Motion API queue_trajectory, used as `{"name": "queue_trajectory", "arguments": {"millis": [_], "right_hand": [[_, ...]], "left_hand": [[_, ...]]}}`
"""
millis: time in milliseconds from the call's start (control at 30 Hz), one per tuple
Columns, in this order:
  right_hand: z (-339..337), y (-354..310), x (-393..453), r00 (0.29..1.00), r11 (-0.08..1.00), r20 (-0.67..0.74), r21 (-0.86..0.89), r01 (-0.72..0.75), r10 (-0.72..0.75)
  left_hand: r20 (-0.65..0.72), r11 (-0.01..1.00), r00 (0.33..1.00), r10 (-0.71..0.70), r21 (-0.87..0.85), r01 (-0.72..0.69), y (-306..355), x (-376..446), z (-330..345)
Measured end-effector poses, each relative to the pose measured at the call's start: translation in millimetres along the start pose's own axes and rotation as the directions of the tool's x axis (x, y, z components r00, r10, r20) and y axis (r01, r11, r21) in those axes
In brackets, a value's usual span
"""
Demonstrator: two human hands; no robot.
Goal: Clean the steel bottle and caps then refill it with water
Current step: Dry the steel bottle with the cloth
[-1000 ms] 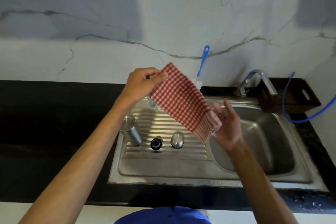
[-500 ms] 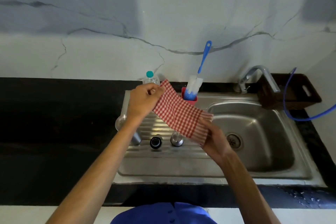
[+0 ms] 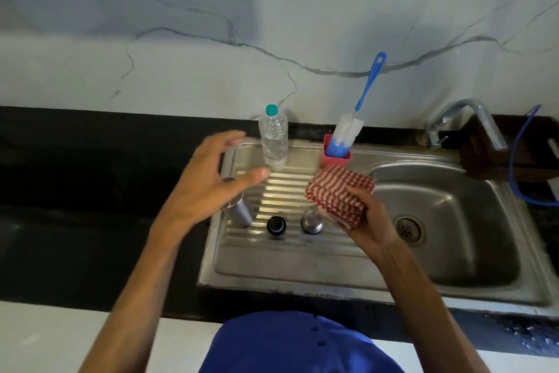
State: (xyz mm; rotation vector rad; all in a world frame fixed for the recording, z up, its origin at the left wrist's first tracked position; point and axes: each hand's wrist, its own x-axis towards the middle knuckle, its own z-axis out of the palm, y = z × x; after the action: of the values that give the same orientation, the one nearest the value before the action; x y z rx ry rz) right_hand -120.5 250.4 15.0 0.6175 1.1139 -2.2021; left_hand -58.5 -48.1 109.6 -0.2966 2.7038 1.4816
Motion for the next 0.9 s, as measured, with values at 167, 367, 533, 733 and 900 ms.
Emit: {"name": "queue_trajectory", "arguments": {"millis": [167, 367, 533, 733, 900], "right_hand": [[-19, 1, -1, 0.991, 1.000, -0.134, -0.011, -0.016, 0.014], [-37, 0, -15, 0.968, 0.996, -0.249, -0.087, -0.013, -0.009], [-42, -14, -25, 0.965, 0.992, -0.251, -0.120, 0.045, -0.074], [-46, -40, -51, 0.924, 0.908, -0.168, -0.310, 0.281, -0.343], [-34, -52, -93, 0.793, 0.581, 0.194, -0.585, 0.566, -0.577]], "left_hand": [[0.016, 0.963, 0.992, -0.127, -0.238, 0.127, -93, -26, 17], [-0.170, 0.915, 0.960, -0.222, -0.375, 0.146, -113, -18, 65], [-0.336, 0.896, 0.931, -0.144, -0.443, -0.021, -46, 9, 38], [-0.350, 0.756, 0.930, -0.114, -0.638, -0.147, 59, 27, 88], [-0.208, 0.792, 0.970, -0.122, -0.610, -0.032, 118, 33, 206]]}}
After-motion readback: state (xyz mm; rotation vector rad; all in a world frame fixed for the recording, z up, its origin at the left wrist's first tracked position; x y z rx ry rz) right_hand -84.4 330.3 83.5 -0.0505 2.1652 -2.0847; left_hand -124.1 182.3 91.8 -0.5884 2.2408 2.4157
